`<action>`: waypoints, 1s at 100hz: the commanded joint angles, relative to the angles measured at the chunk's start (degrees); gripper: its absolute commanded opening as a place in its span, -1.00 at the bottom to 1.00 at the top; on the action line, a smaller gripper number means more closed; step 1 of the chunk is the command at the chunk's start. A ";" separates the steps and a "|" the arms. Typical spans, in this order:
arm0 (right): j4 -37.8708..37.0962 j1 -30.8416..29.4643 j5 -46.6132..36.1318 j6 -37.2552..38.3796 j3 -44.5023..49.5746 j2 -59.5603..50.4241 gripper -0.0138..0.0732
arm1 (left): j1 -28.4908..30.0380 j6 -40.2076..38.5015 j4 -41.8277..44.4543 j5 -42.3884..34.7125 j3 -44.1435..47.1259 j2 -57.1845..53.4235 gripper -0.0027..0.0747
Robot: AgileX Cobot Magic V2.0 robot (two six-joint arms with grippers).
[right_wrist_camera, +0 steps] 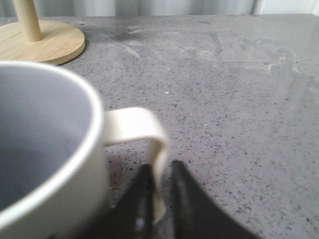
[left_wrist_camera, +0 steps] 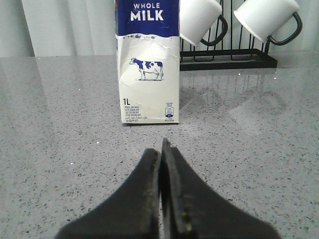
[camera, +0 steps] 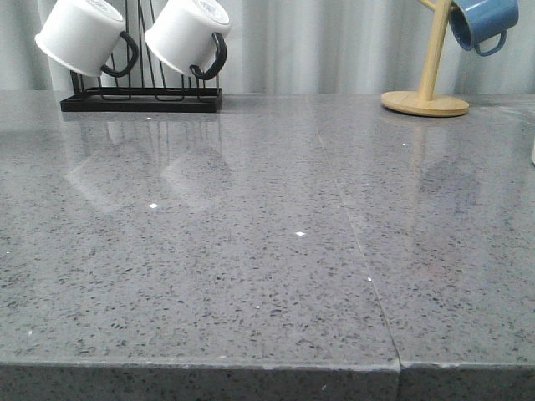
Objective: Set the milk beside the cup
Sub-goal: 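Move the right gripper to the white HOME mug's handle and grasp it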
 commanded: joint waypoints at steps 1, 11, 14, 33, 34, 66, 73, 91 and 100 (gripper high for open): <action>-1.37 -0.35 -5.40 0.80 -1.73 -1.31 -0.82 | -0.19 -0.62 -0.40 -4.33 3.52 -1.58 -0.98; -1.44 -0.35 -5.16 2.89 -1.73 -1.37 -0.83 | -0.19 -0.62 -0.40 -4.33 3.52 -1.58 -0.98; -1.50 -0.35 -5.16 3.46 -1.73 -1.43 -0.83 | -0.19 -0.62 -0.40 -4.33 3.52 -1.58 -0.98; -4.71 -0.35 -3.17 7.61 -0.08 -6.62 -0.83 | -0.19 -0.62 -0.40 -4.33 3.52 -1.58 -0.98; -4.90 -0.35 -3.09 7.67 0.24 -7.27 -0.83 | -0.19 -0.62 -0.40 -4.33 3.52 -1.58 -0.98; -6.52 3.53 -0.07 7.66 3.10 -20.00 -0.83 | -0.19 -0.62 -0.40 -4.33 3.52 -1.58 -0.98; -6.45 6.21 -0.19 7.66 2.75 -20.62 -0.83 | -0.19 -0.62 -0.40 -4.33 3.52 -1.58 -0.98; -6.29 14.07 -0.47 7.66 1.77 -20.52 -0.83 | -0.19 -0.62 -0.40 -4.33 3.52 -1.58 -0.98; -5.94 17.54 -0.47 7.66 0.97 -20.27 -0.81 | -0.19 -0.62 -0.40 -4.33 3.52 -1.58 -0.98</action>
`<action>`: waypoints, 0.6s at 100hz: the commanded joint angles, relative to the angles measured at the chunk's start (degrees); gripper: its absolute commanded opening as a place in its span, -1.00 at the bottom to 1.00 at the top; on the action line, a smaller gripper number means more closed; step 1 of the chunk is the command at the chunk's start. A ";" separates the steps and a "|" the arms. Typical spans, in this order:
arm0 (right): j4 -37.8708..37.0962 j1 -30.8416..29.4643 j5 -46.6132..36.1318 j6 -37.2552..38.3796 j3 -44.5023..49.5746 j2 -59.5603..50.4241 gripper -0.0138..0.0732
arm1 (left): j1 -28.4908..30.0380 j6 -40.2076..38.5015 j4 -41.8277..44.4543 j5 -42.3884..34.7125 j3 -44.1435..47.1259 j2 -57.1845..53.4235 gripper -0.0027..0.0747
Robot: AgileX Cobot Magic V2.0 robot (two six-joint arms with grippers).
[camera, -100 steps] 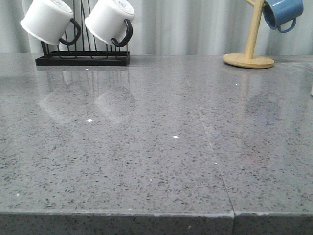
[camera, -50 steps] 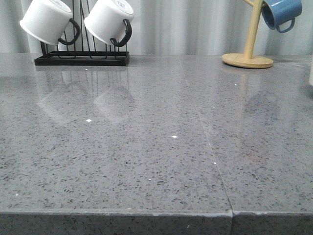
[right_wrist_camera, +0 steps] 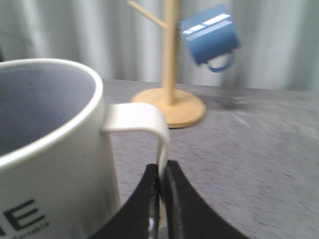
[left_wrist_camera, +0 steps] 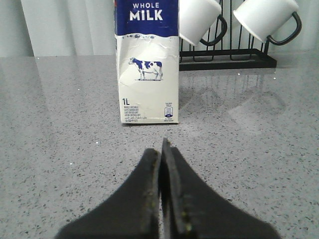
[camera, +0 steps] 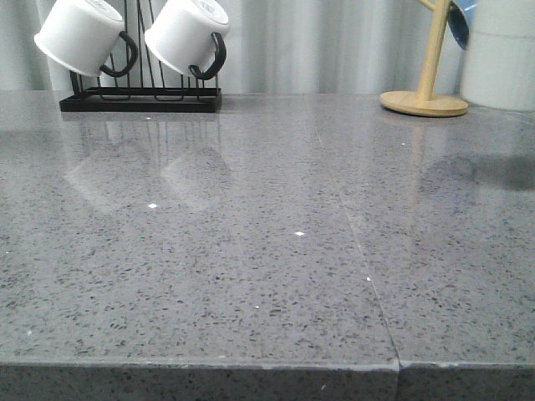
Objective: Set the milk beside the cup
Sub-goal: 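Move the right gripper to the white HOME mug's handle and grasp it, then carry the mug with the right gripper and set it down centrally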
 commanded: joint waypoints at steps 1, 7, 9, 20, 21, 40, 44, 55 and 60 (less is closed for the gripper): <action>0.38 2.91 -5.13 0.23 -2.72 -0.90 -0.81 | -0.19 -0.62 -0.40 -4.33 3.52 -1.58 -0.98; 0.38 4.80 -5.15 0.23 -3.71 0.26 -0.81 | -0.19 -0.62 -0.40 -4.33 3.52 -1.58 -0.98; 0.38 5.43 -5.15 0.23 -4.12 0.81 -0.81 | -0.19 -0.62 -0.40 -4.33 3.52 -1.58 -0.98; 0.46 8.82 -5.92 0.23 -6.23 3.89 -0.81 | -0.19 -0.62 -0.40 -4.33 3.52 -1.58 -0.98; 0.45 9.31 -6.21 0.23 -6.48 4.36 -0.81 | -0.19 -0.62 -0.40 -4.33 3.52 -1.58 -0.98; 2.90 15.84 -9.76 0.23 -10.46 11.61 -0.81 | -0.19 -0.62 -0.40 -4.33 3.52 -1.58 -0.98; 3.54 17.12 -10.37 0.23 -11.48 13.40 -0.81 | -0.19 -0.62 -0.40 -4.33 3.52 -1.58 -0.98; 4.74 19.65 -12.44 0.23 -14.00 18.10 -0.81 | -0.19 -0.62 -0.40 -4.33 3.52 -1.58 -0.98; 4.91 20.67 -13.05 0.23 -15.36 20.56 -0.81 | -0.19 -0.62 -0.40 -4.33 3.52 -1.58 -0.98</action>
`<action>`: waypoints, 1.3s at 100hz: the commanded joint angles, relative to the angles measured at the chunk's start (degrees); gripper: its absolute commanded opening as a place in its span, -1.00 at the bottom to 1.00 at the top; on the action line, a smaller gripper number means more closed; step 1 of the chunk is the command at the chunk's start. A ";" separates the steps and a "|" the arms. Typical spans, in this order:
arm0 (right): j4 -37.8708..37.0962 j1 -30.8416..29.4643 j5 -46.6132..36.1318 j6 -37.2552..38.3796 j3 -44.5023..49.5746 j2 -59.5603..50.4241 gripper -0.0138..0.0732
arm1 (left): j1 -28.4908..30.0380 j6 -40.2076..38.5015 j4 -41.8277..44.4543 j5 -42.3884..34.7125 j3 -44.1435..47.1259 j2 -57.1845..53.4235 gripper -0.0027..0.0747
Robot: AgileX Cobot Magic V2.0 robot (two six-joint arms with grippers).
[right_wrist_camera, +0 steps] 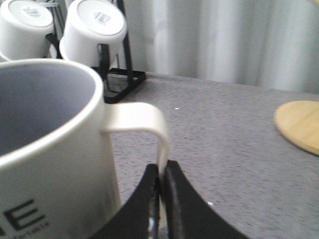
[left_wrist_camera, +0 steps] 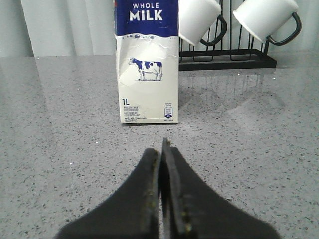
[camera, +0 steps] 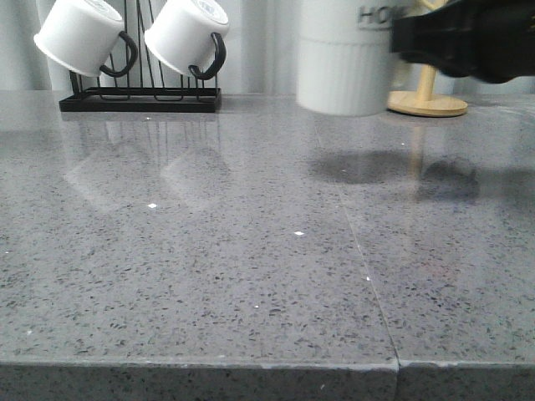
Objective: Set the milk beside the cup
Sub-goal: 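Carry the mug with the right gripper and set it down centrally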
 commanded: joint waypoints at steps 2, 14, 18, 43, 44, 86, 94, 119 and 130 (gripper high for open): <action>1.22 1.64 -6.86 0.23 -3.84 2.43 -0.81 | -0.19 -0.62 -0.40 -4.33 3.52 -1.58 -0.98; 1.27 2.25 -8.09 0.23 -6.04 7.32 -0.81 | -0.19 -0.62 -0.40 -4.33 3.52 -1.58 -0.98; 1.27 2.25 -8.69 0.23 -6.43 8.37 -0.81 | -0.19 -0.62 -0.40 -4.33 3.52 -1.58 -0.98; 1.11 2.25 -11.13 0.23 -7.06 12.95 -0.81 | -0.19 -0.62 -0.40 -4.33 3.52 -1.58 -0.98; 1.12 2.25 -11.13 0.23 -7.06 12.99 -0.81 | -0.19 -0.62 -0.40 -4.33 3.52 -1.58 -0.98; 0.73 2.19 -10.51 -0.41 -6.61 12.98 -0.12 | -0.19 -0.62 -0.40 -4.33 3.52 -1.58 -0.98; 0.78 2.15 -10.71 -0.41 -5.73 12.64 0.06 | -0.19 -0.62 -0.40 -4.33 3.52 -1.58 -0.98; 0.90 1.30 -12.48 -0.46 -0.18 7.98 0.05 | -0.19 -0.62 -0.40 -4.33 3.52 -1.58 -0.98; 1.58 0.83 -11.68 -0.46 3.48 3.49 -0.03 | -0.19 -0.62 -0.40 -4.33 3.52 -1.58 -0.98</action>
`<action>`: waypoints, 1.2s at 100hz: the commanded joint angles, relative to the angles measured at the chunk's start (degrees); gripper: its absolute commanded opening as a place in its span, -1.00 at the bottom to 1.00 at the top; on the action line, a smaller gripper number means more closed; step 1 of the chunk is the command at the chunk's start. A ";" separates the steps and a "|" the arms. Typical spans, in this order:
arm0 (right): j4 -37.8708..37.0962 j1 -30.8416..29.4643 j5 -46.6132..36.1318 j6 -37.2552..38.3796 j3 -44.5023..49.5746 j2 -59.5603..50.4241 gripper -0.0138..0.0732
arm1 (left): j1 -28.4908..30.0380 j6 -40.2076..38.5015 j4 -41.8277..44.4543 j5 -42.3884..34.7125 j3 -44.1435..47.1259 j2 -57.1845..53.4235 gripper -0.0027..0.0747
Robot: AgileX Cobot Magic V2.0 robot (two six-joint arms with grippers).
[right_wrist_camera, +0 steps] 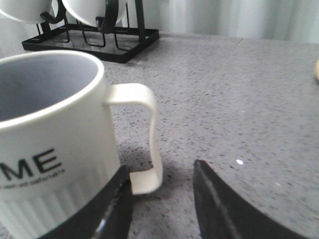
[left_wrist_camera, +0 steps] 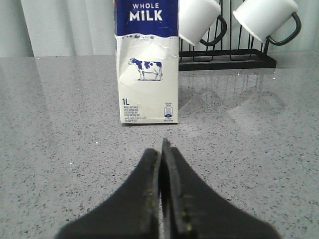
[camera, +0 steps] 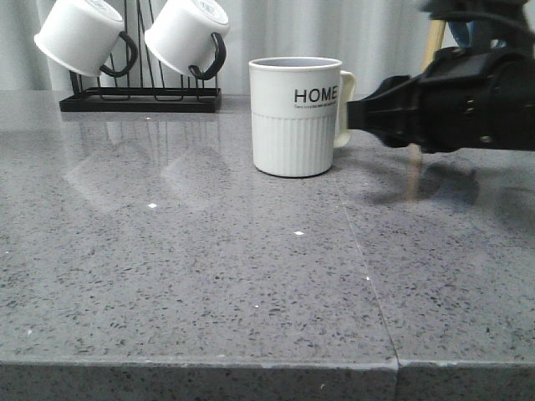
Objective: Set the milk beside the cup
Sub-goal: 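Carry the mug with the right gripper and set it down centrally, then release the mug and withdraw the right gripper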
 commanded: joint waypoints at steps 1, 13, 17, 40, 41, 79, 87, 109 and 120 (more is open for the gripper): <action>0.70 -0.55 -4.44 -0.36 1.85 -6.07 -0.05 | -0.19 -0.62 -0.40 -4.33 3.52 -1.58 -0.98; 0.84 -0.55 -0.62 -0.36 5.49 -12.87 -0.41 | -0.19 -0.62 -0.40 -4.33 3.52 -1.58 -0.98; 0.84 -0.55 1.21 -0.31 6.46 -15.08 -0.55 | -0.19 -0.62 -0.40 -4.33 3.52 -1.58 -0.98; 0.84 -0.55 13.45 -0.27 11.02 -31.45 -0.83 | -0.19 -0.62 -0.40 -4.33 3.52 -1.58 -0.98; 0.84 -0.55 14.43 -0.27 11.19 -32.51 -0.83 | -0.19 -0.62 -0.40 -4.33 3.52 -1.58 -0.98; 0.84 -0.44 46.23 2.24 13.09 -62.44 -0.83 | -0.19 -0.62 -0.40 -6.22 3.52 -1.58 -0.98; 0.84 -0.44 52.08 2.24 13.09 -68.25 -0.83 | -0.19 -0.62 -0.40 -7.85 3.52 -1.58 -0.98; 0.84 -0.44 64.59 2.24 13.09 -81.73 -0.83 | -0.07 -0.51 -0.30 -10.20 3.52 -1.58 -0.98; 0.84 -0.44 67.50 2.24 13.09 -84.32 -0.83 | -0.07 -0.51 -0.63 -11.35 1.91 -1.58 -0.98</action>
